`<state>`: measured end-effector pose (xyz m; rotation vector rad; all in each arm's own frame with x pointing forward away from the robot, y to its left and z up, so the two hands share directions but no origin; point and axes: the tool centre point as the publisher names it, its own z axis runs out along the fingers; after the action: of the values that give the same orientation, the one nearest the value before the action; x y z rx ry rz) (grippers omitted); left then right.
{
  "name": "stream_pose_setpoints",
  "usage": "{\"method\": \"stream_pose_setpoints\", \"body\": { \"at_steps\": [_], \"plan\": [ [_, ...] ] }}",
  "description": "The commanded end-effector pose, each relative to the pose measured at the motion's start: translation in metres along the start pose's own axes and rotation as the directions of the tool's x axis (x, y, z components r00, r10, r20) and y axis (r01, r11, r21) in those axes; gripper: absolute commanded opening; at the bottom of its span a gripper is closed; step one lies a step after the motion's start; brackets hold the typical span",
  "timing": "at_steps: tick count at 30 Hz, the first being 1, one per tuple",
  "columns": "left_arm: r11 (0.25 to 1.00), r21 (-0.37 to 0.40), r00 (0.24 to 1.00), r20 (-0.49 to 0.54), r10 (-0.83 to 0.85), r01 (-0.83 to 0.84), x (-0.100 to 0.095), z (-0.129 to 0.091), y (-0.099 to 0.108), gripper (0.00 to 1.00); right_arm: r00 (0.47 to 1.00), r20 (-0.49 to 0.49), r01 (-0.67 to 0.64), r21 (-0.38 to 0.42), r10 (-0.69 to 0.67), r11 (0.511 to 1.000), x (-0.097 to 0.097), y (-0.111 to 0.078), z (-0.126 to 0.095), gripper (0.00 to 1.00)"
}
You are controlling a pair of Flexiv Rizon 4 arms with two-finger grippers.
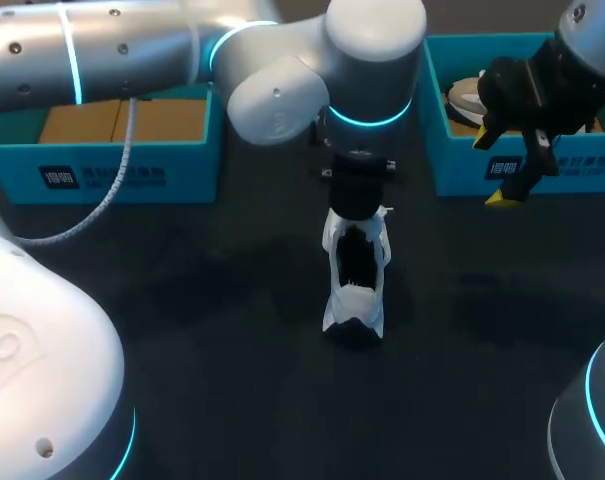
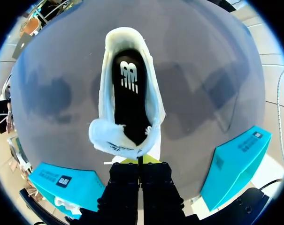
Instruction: Take the shoe out of the shoebox, open the shoe tongue, remove and reinsert the insole, then place the shoe into the shoebox
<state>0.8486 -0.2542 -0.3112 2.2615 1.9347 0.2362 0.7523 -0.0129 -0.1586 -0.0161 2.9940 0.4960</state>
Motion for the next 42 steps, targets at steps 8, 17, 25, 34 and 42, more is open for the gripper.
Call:
{"method": "stream_pose_setpoints", "body": {
  "at_steps": [8,17,25,34,42],
  "plan": [
    [1.0,0.013,1.0,0.001,0.016,-0.016,0.011,0.0,-0.024,0.0,1.0,-0.002,0.0,0.003,0.0,1.0,-0.001,0.0,0.001,1.0],
    [1.0,-0.001,0.999,0.038,-0.002,0.002,0.003,-0.011,-0.008,0.04,1.0,-0.002,0.0,0.003,0.0,1.0,-0.001,0.0,0.001,1.0],
    [0.999,0.011,0.998,0.042,0.04,-0.04,-0.019,-0.008,-0.008,0.09,1.0,-0.002,0.0,0.003,0.0,1.0,-0.001,0.0,0.001,1.0],
    [0.996,0.023,0.995,0.049,0.082,-0.083,-0.031,-0.006,-0.017,0.18,1.0,-0.002,0.0,0.003,0.0,1.0,-0.001,0.0,0.001,1.0],
    [0.996,0.021,0.995,0.041,0.087,-0.088,-0.017,-0.008,-0.022,0.19,1.0,-0.002,0.0,0.003,0.0,1.0,-0.001,0.0,0.001,1.0]
  ]
}}
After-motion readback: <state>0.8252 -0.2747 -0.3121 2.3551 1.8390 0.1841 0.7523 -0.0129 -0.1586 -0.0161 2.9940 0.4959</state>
